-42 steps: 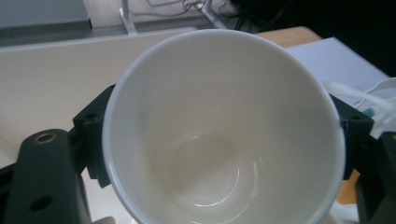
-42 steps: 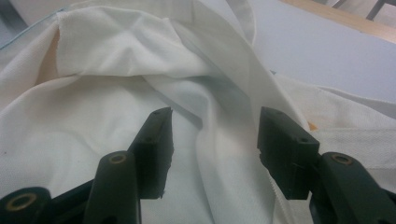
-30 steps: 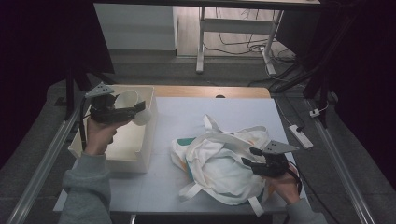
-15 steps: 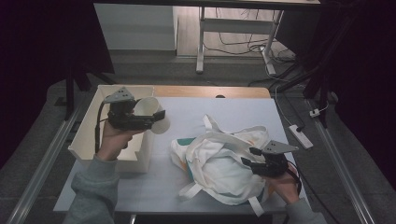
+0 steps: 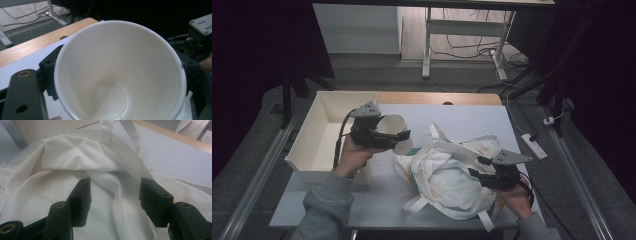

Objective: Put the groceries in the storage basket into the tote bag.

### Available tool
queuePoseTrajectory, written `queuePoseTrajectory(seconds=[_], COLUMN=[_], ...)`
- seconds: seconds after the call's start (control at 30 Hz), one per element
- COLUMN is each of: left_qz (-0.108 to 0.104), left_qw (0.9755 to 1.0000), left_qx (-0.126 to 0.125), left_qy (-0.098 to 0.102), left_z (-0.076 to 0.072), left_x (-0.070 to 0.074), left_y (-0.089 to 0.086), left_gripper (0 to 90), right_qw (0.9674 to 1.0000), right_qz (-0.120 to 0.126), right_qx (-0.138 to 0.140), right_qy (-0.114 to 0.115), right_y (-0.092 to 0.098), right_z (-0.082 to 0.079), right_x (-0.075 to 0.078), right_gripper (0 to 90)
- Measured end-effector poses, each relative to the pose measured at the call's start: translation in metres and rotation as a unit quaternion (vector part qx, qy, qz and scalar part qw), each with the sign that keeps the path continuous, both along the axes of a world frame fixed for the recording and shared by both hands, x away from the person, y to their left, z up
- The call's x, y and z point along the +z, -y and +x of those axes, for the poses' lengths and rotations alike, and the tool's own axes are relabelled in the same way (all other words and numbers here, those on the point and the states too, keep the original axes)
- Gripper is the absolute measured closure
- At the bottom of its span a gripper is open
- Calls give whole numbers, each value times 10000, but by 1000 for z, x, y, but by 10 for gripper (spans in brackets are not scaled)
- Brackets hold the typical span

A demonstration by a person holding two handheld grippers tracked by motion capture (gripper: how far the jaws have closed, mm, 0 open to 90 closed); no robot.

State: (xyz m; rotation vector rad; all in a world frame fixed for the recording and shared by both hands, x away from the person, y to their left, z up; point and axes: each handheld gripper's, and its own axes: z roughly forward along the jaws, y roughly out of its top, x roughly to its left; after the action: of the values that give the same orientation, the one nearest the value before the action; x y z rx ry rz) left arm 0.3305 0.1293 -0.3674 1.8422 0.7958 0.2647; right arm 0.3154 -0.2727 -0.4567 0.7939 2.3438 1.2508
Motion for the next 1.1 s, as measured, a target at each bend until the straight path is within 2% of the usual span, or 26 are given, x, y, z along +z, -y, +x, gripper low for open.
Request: queuePoseTrajectory(seconds=[0.27, 0.53, 0.9, 1.1], left_qz=[206, 317, 413, 423], left_qw=[9996, 9990, 9979, 9974], left_qx=[-205, -302, -436, -505], left_qy=[-71, -94, -232, -302], left_z=[9, 12, 19, 23], left_x=[-10, -16, -26, -31], left_y=[27, 38, 56, 65], left_gripper=[194, 194, 194, 194], right_qw=[9999, 9992, 9972, 9970], right_qz=[23, 39, -22, 24], right_qx=[137, 327, 628, 681], right_qy=[98, 243, 410, 375], right_y=[-10, -35, -71, -87], right_z=[-3, -3, -4, -1], right_x=[6, 16, 27, 26], right_gripper=[391, 343, 237, 194])
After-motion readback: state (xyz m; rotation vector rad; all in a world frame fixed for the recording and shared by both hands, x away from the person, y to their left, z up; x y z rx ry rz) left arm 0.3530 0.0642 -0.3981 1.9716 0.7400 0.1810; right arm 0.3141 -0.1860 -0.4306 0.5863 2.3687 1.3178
